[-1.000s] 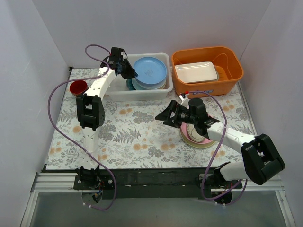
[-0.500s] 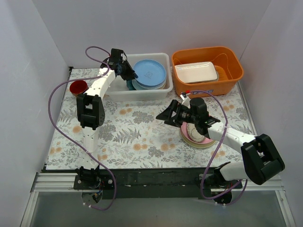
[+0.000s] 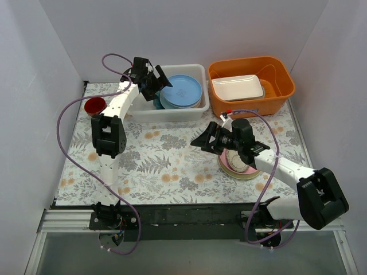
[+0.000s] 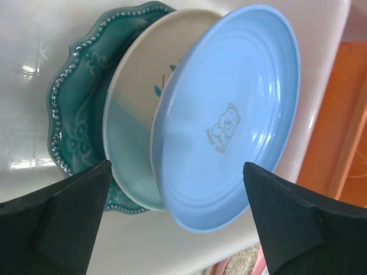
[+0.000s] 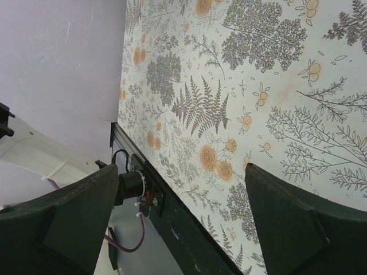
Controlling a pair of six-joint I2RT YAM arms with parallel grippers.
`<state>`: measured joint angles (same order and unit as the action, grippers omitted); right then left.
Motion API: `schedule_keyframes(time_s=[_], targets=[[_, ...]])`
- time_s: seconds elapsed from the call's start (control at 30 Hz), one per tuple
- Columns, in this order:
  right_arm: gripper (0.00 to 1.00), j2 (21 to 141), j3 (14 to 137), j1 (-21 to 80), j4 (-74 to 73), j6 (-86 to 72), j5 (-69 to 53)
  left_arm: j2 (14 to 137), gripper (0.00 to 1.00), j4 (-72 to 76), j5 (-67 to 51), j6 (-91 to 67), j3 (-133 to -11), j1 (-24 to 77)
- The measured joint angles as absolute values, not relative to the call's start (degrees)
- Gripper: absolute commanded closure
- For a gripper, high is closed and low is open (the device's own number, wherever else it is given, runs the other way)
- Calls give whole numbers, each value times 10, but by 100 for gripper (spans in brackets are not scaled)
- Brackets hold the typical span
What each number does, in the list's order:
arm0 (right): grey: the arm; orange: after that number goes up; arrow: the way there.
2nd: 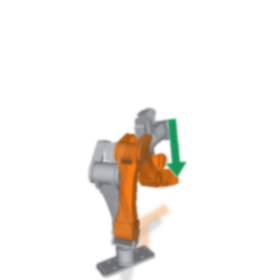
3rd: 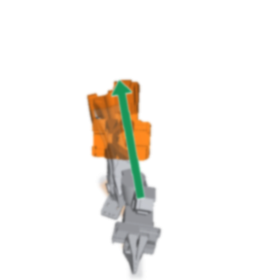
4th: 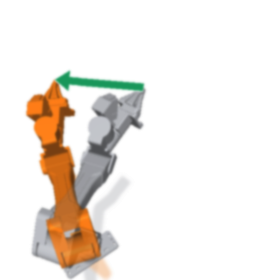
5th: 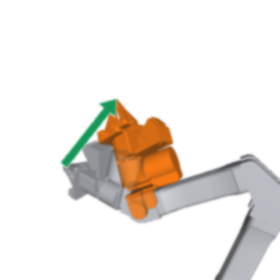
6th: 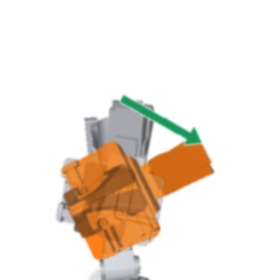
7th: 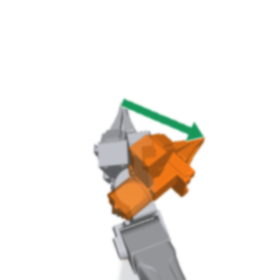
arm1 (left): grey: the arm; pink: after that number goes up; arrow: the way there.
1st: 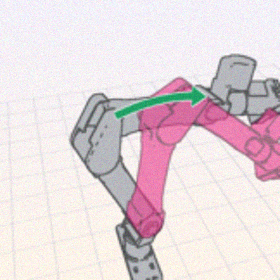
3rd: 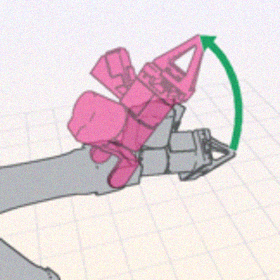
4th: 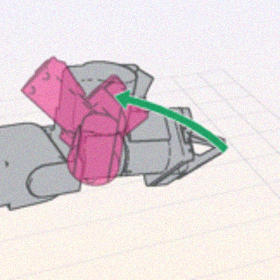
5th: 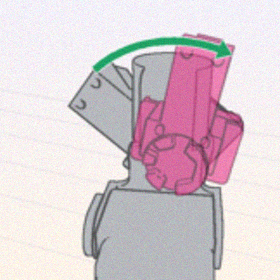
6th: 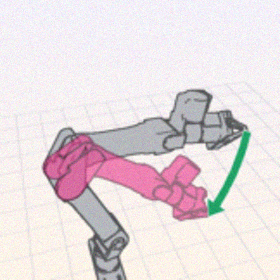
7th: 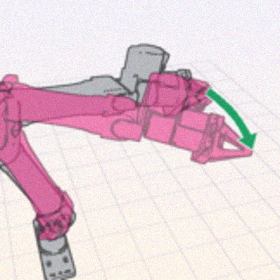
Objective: Place the plates into the plastic bin on the countertop
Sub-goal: Place the plate in the plastic bin.
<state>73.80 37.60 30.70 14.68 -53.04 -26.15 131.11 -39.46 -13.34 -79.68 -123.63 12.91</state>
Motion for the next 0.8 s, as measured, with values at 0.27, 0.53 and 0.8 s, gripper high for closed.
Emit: schedule_keyframes(time_s=[0.27, 0.53, 0.8], targets=[[2, 727, 378, 301, 124, -516, -255, 1259, 2, -387, -139, -793, -1236, 129], [2, 704, 385, 278, 81, -490, -248, 1149, 2, -373, -158, -787, -1157, 137], [2, 666, 392, 225, 23, -453, -245, 991, 2, -343, -159, -788, -988, 213]])
